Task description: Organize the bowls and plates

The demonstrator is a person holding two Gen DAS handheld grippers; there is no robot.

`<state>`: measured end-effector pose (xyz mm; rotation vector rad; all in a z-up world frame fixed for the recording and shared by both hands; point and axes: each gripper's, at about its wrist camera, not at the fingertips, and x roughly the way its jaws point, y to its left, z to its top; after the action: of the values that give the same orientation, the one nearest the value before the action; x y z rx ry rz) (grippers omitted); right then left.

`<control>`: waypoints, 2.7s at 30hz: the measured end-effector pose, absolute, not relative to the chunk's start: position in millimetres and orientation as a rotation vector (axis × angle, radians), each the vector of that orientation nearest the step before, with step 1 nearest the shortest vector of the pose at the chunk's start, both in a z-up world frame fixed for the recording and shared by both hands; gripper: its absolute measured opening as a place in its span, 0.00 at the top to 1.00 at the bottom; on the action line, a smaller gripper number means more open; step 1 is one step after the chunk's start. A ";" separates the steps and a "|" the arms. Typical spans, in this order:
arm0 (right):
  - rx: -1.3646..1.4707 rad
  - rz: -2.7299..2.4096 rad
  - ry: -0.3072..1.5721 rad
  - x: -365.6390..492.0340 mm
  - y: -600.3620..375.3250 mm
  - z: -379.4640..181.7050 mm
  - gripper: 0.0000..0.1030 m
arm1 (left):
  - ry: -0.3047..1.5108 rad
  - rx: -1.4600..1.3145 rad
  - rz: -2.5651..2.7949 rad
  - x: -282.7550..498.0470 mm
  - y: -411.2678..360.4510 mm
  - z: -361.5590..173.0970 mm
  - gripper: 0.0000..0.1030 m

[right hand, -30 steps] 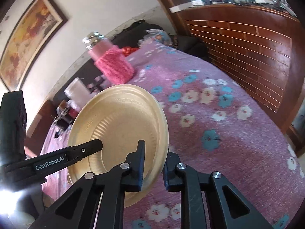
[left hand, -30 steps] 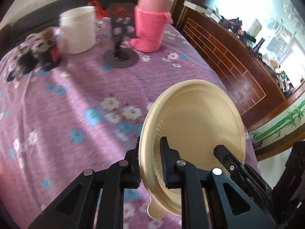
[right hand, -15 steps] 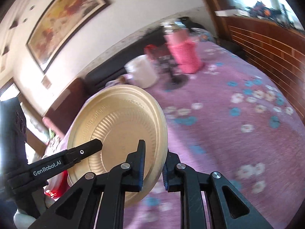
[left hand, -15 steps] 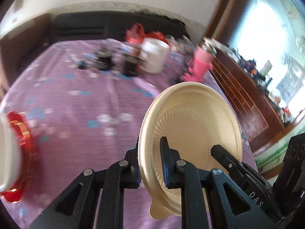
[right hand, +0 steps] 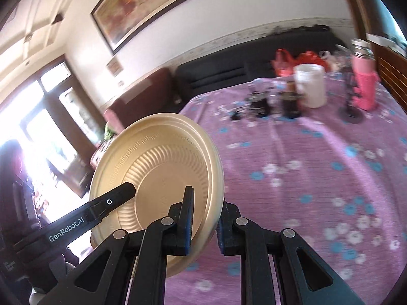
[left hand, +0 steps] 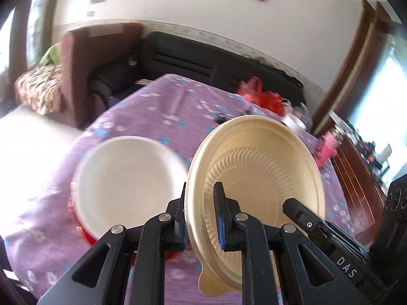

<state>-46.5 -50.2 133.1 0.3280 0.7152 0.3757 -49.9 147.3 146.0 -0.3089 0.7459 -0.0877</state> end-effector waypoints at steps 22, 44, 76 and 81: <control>0.169 0.440 0.802 -16.8 63.9 117.4 0.83 | 0.760 -0.303 0.113 -51.3 239.0 115.6 0.84; 0.181 0.403 0.915 18.1 80.9 77.3 0.84 | 0.756 -0.351 0.153 -47.8 264.0 108.2 0.81; 0.052 0.328 0.623 -47.3 72.1 130.1 0.30 | 0.568 -0.150 0.350 -106.2 234.4 148.0 0.13; 0.060 0.325 0.613 -64.0 58.8 129.0 0.27 | 0.567 -0.087 0.357 -107.5 215.5 148.5 0.10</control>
<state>-64.0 58.8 129.0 0.0597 0.6132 0.3247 -107.5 215.5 148.5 -0.0867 0.5669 0.3574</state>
